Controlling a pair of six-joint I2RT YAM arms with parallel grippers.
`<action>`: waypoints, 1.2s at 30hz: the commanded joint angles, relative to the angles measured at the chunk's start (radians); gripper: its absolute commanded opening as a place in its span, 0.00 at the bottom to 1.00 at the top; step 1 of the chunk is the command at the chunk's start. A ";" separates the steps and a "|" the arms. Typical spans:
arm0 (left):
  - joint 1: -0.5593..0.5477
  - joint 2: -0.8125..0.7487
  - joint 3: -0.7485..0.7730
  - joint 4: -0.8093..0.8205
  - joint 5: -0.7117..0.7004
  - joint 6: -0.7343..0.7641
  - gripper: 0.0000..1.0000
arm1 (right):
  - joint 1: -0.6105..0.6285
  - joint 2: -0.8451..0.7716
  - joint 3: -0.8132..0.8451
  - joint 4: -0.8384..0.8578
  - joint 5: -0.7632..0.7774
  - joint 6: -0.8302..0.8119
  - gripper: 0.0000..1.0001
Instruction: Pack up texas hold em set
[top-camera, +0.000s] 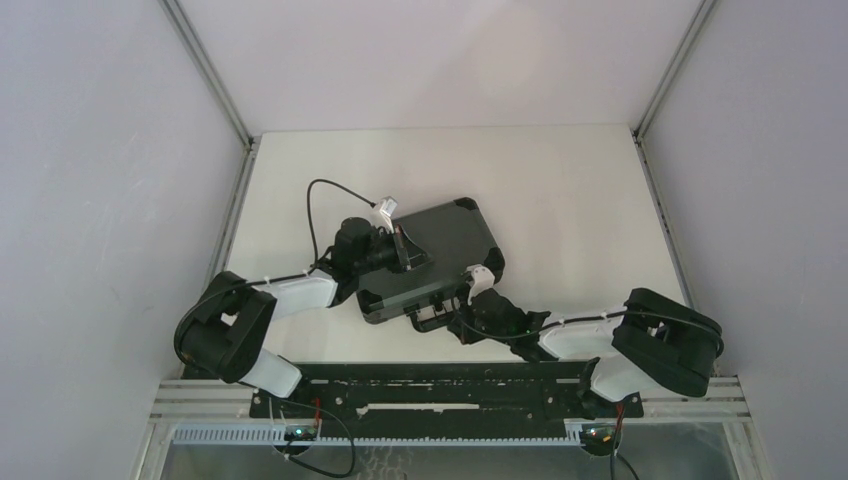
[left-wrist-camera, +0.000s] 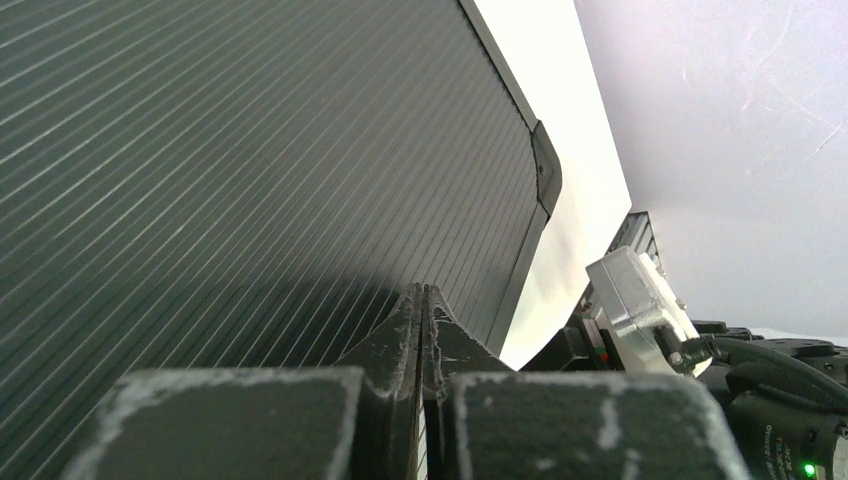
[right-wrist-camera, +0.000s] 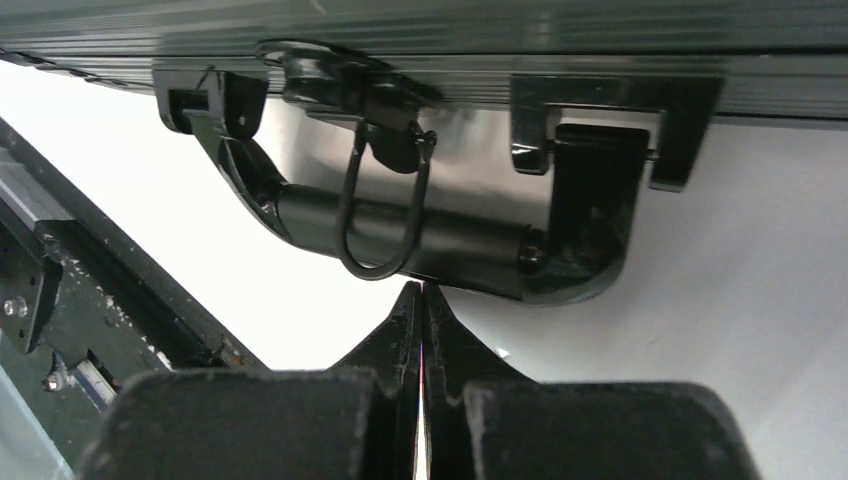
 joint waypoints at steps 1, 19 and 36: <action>0.002 0.017 -0.049 -0.166 0.004 0.039 0.00 | -0.040 -0.038 -0.005 -0.086 0.075 -0.068 0.00; 0.002 0.015 -0.051 -0.168 0.007 0.041 0.00 | -0.043 -0.023 0.088 -0.064 -0.003 -0.092 0.00; 0.005 0.017 -0.050 -0.168 0.010 0.042 0.00 | -0.065 -0.031 0.155 -0.090 -0.023 -0.143 0.00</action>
